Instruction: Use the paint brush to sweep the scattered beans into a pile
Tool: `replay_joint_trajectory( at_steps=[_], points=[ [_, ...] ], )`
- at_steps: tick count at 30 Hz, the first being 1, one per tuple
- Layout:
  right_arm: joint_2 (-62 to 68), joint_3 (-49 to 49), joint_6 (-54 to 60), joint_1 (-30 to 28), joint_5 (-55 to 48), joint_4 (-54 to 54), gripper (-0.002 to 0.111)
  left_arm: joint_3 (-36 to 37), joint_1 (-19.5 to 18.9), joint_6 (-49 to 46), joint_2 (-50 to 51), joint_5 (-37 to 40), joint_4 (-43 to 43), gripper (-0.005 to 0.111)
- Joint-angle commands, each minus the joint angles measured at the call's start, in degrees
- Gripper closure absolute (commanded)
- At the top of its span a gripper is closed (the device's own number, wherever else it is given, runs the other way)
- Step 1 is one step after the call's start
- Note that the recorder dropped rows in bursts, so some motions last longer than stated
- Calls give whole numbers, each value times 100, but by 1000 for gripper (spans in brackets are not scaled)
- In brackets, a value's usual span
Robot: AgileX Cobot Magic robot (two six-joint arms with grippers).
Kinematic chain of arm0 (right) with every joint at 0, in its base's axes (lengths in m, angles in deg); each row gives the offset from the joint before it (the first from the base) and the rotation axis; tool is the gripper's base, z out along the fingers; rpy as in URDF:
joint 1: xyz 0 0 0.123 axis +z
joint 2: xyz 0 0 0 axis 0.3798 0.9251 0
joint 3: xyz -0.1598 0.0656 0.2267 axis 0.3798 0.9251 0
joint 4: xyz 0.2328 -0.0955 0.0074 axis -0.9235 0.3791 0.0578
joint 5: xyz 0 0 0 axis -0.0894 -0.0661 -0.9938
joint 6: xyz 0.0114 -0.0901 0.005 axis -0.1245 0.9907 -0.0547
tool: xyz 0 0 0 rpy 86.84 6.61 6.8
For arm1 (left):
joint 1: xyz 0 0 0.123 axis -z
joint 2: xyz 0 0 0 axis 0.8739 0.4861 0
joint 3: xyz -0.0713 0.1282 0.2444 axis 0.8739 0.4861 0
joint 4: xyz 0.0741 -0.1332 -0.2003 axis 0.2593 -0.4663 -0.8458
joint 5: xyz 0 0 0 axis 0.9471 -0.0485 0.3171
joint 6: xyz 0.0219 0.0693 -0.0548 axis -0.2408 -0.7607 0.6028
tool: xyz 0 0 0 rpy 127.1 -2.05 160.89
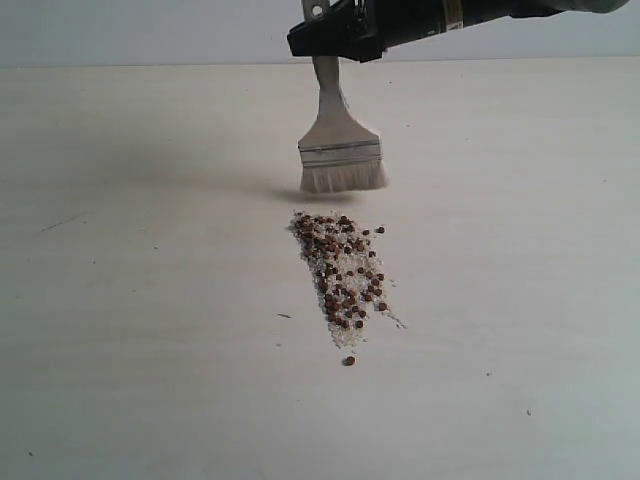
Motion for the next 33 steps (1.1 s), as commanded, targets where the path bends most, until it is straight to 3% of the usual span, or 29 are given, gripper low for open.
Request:
replay_joint_trajectory(
  at_steps=[1,12,23,33],
  points=[
    [-67,-19,548,4,25,-476,108,43,-16,38,-50,9,-67,107],
    [465,-19,1580,144,25,-1362,108,43,-16,38,-50,9,-67,107],
    [481,-19,398,274,25,-258,108,43,-16,38,-50,9,-67,107],
    [264,-19,-255,386,25,-5,108,43,-16,38,-50,9,-67,107]
  ],
)
